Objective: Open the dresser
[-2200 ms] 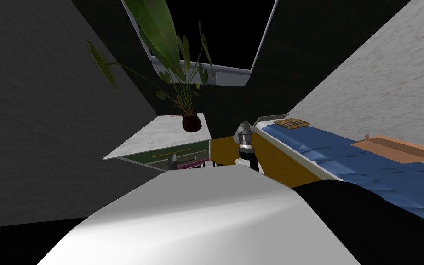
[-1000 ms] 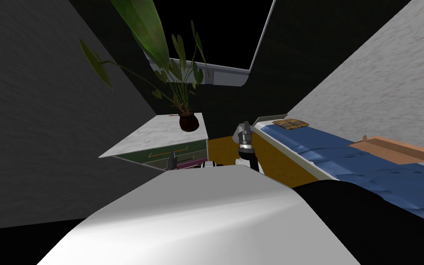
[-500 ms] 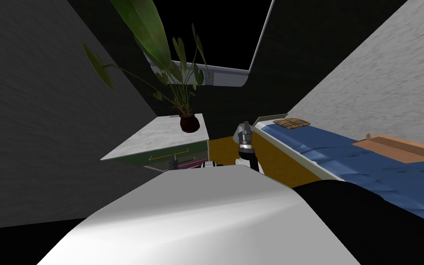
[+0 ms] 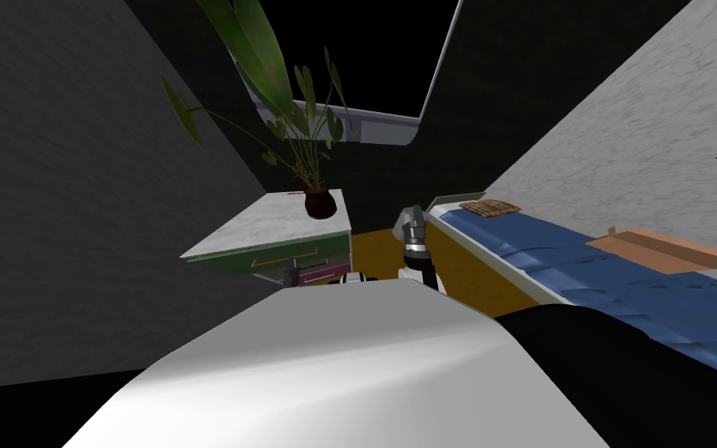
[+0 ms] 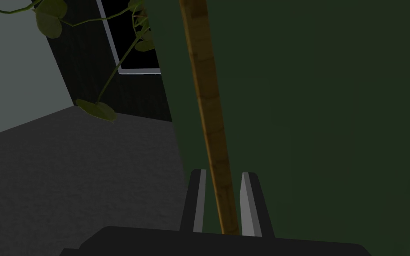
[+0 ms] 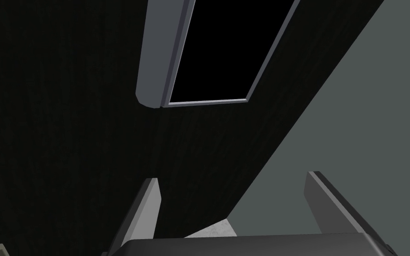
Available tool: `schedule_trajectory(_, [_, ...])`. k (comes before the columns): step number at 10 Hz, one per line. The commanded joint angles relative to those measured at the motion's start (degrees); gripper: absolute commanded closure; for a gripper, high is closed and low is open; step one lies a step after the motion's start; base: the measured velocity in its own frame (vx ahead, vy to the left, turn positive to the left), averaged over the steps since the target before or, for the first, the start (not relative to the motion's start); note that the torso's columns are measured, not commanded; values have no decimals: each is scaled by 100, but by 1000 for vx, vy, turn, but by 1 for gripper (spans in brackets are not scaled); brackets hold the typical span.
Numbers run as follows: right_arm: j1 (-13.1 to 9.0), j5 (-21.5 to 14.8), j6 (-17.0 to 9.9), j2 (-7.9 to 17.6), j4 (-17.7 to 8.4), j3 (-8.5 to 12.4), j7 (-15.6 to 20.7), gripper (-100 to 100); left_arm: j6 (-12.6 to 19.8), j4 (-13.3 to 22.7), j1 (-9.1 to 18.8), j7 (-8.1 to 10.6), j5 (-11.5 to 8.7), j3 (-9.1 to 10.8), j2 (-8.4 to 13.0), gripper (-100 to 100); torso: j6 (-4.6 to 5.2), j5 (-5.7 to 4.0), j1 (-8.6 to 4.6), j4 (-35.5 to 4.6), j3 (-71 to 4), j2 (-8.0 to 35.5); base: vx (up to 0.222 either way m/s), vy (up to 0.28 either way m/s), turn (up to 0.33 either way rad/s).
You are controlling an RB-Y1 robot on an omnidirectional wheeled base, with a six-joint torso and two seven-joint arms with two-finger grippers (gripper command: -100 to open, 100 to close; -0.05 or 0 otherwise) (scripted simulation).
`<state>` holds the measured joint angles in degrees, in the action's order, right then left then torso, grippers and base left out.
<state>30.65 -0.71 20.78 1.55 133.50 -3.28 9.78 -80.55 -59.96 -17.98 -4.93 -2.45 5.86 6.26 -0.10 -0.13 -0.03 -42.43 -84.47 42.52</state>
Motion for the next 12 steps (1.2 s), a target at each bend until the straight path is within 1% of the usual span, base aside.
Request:
schedule_trajectory(1, [1,0,0,0,0,0,0,0,353,-250,68,87,-34,61,132,100,0,-7,-6,-3,-8,-9,-158,-76,47])
schedule_trajectory(3, [0,0,0,0,0,0,0,0,547,-379,103,138,-49,88,203,100,-1,-17,-17,-15,2,12,-144,-70,34])
schedule_trajectory(4, [0,0,0,0,0,0,0,0,500,-237,96,127,-40,66,175,100,3,-25,-22,-21,-1,10,-56,-24,8])
schedule_trajectory(5, [1,0,0,1,0,0,0,0,500,-337,26,177,-43,64,206,100,9,-18,-19,-11,-11,-13,-113,-40,31])
schedule_trajectory(8, [0,0,0,0,0,0,0,0,446,-473,-46,230,-45,61,246,100,10,-18,-29,-19,11,24,-182,-46,31])
schedule_trajectory(9, [0,0,0,0,0,0,0,0,519,-417,-85,221,-38,45,221,100,7,-28,-32,-27,7,24,-86,-16,3])
schedule_trajectory(10, [1,0,0,1,0,0,0,0,446,-501,-198,268,-28,26,239,100,9,-27,-28,-17,-12,-12,-136,-8,35])
schedule_trajectory(12, [0,0,0,0,0,0,0,0,378,-576,-264,298,-24,20,256,100,0,-17,-20,-17,8,23,-196,-40,29])
